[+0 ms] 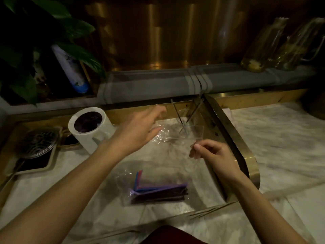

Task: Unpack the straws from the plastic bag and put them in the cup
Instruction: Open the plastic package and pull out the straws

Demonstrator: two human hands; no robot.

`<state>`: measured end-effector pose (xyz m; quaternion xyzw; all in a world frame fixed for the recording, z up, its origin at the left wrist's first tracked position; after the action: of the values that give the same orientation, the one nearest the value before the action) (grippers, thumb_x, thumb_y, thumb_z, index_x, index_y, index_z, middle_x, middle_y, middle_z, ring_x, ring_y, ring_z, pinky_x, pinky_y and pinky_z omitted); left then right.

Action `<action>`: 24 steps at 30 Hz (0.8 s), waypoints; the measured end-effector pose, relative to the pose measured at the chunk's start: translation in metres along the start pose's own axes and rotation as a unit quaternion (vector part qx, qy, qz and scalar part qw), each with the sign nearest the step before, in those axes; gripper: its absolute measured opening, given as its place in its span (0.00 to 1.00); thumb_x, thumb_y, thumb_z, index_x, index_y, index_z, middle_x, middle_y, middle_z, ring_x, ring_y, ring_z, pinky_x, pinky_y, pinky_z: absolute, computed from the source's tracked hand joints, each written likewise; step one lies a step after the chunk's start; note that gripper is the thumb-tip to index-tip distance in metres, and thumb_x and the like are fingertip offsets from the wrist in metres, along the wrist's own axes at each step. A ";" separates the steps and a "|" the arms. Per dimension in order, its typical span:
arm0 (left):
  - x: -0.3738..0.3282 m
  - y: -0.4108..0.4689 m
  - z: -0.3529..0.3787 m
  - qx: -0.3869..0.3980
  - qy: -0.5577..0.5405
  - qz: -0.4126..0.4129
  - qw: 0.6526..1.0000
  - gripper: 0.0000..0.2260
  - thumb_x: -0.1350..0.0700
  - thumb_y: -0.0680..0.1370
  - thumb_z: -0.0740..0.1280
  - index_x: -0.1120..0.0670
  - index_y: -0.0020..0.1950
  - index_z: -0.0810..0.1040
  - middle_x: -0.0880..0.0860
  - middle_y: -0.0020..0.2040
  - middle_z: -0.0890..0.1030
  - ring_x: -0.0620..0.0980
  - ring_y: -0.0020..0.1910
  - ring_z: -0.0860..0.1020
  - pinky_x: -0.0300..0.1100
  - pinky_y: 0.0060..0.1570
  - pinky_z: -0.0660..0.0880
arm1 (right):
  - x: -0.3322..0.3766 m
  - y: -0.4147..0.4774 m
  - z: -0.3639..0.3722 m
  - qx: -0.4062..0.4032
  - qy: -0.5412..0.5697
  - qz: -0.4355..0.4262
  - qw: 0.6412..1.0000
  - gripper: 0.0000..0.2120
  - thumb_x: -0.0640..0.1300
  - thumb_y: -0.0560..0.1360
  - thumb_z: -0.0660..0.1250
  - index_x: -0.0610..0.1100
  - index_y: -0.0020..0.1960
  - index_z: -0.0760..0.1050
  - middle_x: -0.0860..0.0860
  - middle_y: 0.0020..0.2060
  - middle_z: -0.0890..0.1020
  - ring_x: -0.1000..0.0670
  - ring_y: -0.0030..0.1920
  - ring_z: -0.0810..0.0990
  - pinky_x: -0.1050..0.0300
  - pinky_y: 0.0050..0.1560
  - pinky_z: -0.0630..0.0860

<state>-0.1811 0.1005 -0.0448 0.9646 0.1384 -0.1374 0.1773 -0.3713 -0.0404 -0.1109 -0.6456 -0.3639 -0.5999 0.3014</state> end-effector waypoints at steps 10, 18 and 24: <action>-0.040 0.010 0.030 -0.038 0.002 0.165 0.985 0.18 0.52 0.71 0.74 0.57 0.57 0.77 0.55 0.55 0.79 0.53 0.53 0.79 0.48 0.47 0.78 | 0.000 0.002 0.006 -0.031 0.040 -0.036 0.998 0.09 0.44 0.74 0.66 0.41 0.49 0.81 0.46 0.37 0.83 0.52 0.37 0.81 0.64 0.39 0.75; -0.046 0.015 0.039 -0.015 0.015 0.192 0.981 0.21 0.48 0.68 0.76 0.56 0.57 0.79 0.54 0.53 0.80 0.52 0.54 0.78 0.43 0.47 0.73 | 0.000 0.000 0.002 -0.009 0.022 -0.055 0.998 0.07 0.42 0.73 0.67 0.42 0.48 0.82 0.48 0.41 0.84 0.50 0.41 0.81 0.63 0.43 0.76; -0.046 0.015 0.040 -0.032 -0.004 0.205 0.978 0.14 0.50 0.71 0.74 0.57 0.52 0.82 0.55 0.51 0.82 0.54 0.51 0.80 0.45 0.48 0.75 | 0.007 -0.001 0.000 0.002 -0.005 -0.100 0.995 0.08 0.38 0.73 0.66 0.41 0.50 0.81 0.46 0.40 0.83 0.48 0.42 0.81 0.60 0.46 0.77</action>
<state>-0.2272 0.0615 -0.0622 0.9660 -0.0582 -0.0972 0.2325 -0.3722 -0.0394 -0.1044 -0.6084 -0.4292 -0.6232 0.2392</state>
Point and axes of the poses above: each hand's wrist, its own y-axis towards the middle knuckle, its own z-axis out of the palm, x = y × z, the point moved 1 cm from there along y, towards the middle knuckle
